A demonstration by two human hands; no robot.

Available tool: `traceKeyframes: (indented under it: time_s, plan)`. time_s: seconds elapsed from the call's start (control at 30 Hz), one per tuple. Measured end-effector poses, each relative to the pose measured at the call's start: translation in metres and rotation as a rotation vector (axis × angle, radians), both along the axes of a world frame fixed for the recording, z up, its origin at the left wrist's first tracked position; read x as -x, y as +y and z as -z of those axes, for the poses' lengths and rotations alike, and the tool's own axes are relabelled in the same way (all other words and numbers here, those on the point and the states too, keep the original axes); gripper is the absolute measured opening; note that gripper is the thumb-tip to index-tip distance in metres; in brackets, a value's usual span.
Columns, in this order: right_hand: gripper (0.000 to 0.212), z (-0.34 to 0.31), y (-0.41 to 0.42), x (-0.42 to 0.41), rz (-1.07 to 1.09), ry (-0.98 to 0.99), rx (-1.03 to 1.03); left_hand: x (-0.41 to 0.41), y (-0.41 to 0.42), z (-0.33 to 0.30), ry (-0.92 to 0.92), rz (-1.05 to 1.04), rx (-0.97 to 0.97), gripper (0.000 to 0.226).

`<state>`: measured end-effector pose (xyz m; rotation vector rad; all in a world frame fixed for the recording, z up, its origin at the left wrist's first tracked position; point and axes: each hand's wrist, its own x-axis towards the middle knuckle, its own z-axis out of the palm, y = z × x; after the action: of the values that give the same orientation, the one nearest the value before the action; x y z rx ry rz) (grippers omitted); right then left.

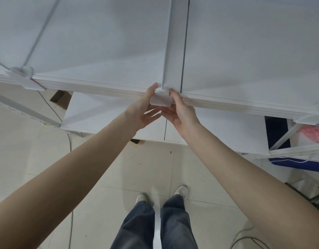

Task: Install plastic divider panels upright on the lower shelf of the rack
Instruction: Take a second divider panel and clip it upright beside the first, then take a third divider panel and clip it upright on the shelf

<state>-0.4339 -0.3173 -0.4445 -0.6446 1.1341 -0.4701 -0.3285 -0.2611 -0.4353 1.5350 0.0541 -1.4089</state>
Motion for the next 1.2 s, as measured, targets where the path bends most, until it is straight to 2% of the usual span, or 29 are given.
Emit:
traceKeyframes:
  time_s: [0.13,0.27,0.43,0.57,0.8,0.97,1.07,1.2]
  plan:
    - [0.034,0.002,-0.004,0.009,0.007,0.005,0.004,0.007,-0.004,0.004,0.005,0.029,0.011,0.062]
    - [0.043,0.005,-0.01,0.019,0.001,0.02,0.015,0.013,-0.008,0.006,-0.014,0.063,0.009,0.061]
    - [0.044,0.003,-0.009,0.019,-0.008,0.022,0.016,0.013,-0.01,0.003,-0.035,0.065,-0.009,0.062]
    - [0.037,-0.002,-0.006,0.016,0.004,0.047,0.008,0.014,-0.009,-0.001,-0.046,0.075,-0.015,0.06]
    - [0.027,-0.021,-0.001,0.02,-0.037,0.093,0.036,0.02,-0.007,-0.023,-0.046,0.068,0.008,0.034]
    - [0.026,-0.048,0.016,0.034,-0.04,0.1,0.092,0.018,0.009,-0.051,-0.074,0.084,0.05,0.034]
    - [0.019,-0.074,0.03,0.042,-0.079,0.112,0.205,0.012,0.026,-0.076,-0.161,0.167,0.09,0.037]
    - [0.008,-0.13,0.055,0.053,-0.094,0.144,0.435,0.007,0.054,-0.124,-0.431,0.237,0.202,0.042]
